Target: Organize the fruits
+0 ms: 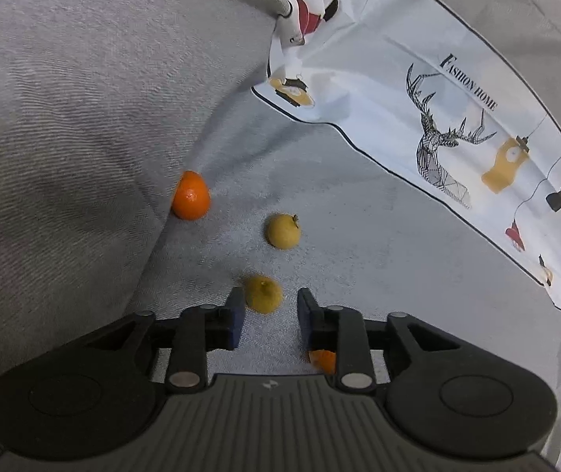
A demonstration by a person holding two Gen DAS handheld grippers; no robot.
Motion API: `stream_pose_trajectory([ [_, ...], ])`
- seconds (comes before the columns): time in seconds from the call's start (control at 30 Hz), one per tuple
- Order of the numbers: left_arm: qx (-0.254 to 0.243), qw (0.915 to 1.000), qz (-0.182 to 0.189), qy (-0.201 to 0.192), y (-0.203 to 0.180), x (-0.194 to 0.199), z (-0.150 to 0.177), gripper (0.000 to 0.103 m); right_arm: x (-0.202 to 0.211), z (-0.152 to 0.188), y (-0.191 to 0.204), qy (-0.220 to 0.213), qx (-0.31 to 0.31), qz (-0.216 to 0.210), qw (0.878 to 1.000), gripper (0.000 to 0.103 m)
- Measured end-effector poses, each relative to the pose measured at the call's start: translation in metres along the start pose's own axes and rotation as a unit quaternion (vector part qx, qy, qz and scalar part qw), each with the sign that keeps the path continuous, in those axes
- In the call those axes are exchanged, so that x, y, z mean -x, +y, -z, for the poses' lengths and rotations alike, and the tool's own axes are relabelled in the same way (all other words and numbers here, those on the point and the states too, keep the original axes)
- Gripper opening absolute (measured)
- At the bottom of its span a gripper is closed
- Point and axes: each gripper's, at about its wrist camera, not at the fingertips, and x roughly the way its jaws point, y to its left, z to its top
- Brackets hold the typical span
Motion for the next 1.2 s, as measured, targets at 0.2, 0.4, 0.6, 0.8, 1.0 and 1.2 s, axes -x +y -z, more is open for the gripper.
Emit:
stream_pose_trajectory([
  [0.2,-0.034,0.9993,-0.014,0.005,-0.009,-0.017,-0.002,0.033,-0.026,-0.001,0.004,0.023,0.008,-0.003,1.000,0.045],
  [0.4,-0.052,0.9982,-0.029,0.010,-0.012,-0.030,-0.002,0.033,-0.044,0.000,0.006,0.045,0.013,0.006,0.999,0.044],
  [0.6,-0.075,0.9962,-0.044,0.013,-0.019,-0.040,-0.001,0.033,-0.045,0.000,0.008,0.046,0.021,0.010,0.999,0.032],
  [0.8,-0.104,0.9928,-0.058,0.013,-0.026,-0.044,0.002,0.028,-0.041,0.001,0.006,0.044,0.025,0.017,0.999,0.031],
  [1.0,-0.124,0.9903,-0.062,0.003,-0.032,-0.037,0.004,0.028,-0.032,-0.001,-0.001,0.038,0.015,0.044,0.998,0.031],
  [1.2,-0.155,0.9851,-0.072,0.018,-0.038,-0.042,0.010,0.028,-0.034,0.003,-0.016,0.061,-0.017,0.066,0.996,0.031],
])
